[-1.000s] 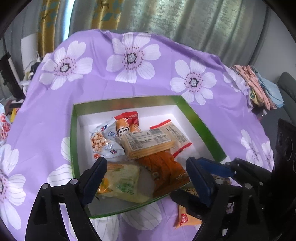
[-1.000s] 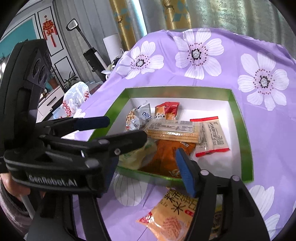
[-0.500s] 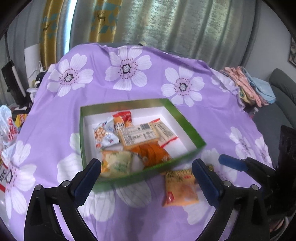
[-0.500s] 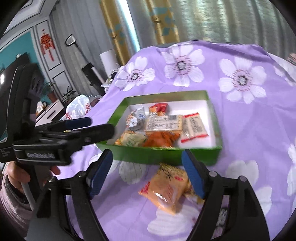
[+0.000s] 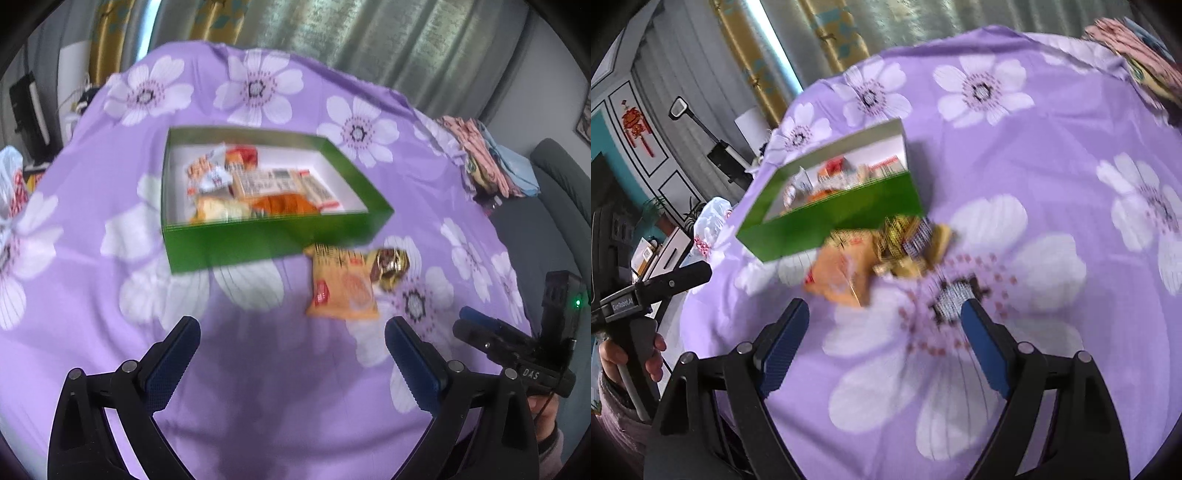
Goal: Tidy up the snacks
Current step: 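Withdraw the left tool and move it toward the yellow rice-cracker packet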
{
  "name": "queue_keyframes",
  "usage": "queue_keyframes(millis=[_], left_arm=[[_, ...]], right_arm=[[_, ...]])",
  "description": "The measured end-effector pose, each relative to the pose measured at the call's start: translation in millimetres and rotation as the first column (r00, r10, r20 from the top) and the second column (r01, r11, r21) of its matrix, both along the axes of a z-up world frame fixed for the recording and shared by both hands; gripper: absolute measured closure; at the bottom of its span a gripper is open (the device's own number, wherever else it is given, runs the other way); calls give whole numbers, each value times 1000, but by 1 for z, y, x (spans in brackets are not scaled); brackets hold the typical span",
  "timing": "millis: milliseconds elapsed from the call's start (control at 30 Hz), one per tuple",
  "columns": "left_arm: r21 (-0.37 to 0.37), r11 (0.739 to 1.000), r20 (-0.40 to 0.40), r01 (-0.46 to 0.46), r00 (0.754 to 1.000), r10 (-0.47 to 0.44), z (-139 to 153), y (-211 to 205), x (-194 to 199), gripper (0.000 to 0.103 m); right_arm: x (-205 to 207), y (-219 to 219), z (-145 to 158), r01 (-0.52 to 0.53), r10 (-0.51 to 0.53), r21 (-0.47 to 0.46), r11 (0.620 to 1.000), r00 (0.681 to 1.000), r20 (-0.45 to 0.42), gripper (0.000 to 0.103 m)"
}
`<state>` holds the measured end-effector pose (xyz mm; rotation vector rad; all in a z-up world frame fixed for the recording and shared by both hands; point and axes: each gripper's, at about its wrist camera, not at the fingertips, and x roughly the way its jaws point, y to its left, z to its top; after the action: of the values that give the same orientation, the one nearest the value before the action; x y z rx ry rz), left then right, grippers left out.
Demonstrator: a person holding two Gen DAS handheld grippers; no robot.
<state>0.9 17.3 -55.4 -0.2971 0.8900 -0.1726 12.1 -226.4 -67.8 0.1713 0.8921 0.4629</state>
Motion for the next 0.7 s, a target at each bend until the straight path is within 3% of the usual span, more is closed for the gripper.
queue_keyframes(millis=[300, 533, 700], left_arm=[[26, 1000, -56, -1, 998, 2, -15, -16, -11, 3], [83, 996, -34, -13, 999, 16, -15, -21, -10, 3], [100, 995, -33, 0, 999, 3, -16, -26, -2, 3]], right_arm=[[-7, 7, -13, -45, 45, 20, 999, 999, -9, 18], [-12, 31, -20, -144, 146, -44, 989, 989, 37, 18], [-6, 36, -24, -169, 170, -41, 985, 985, 33, 19]])
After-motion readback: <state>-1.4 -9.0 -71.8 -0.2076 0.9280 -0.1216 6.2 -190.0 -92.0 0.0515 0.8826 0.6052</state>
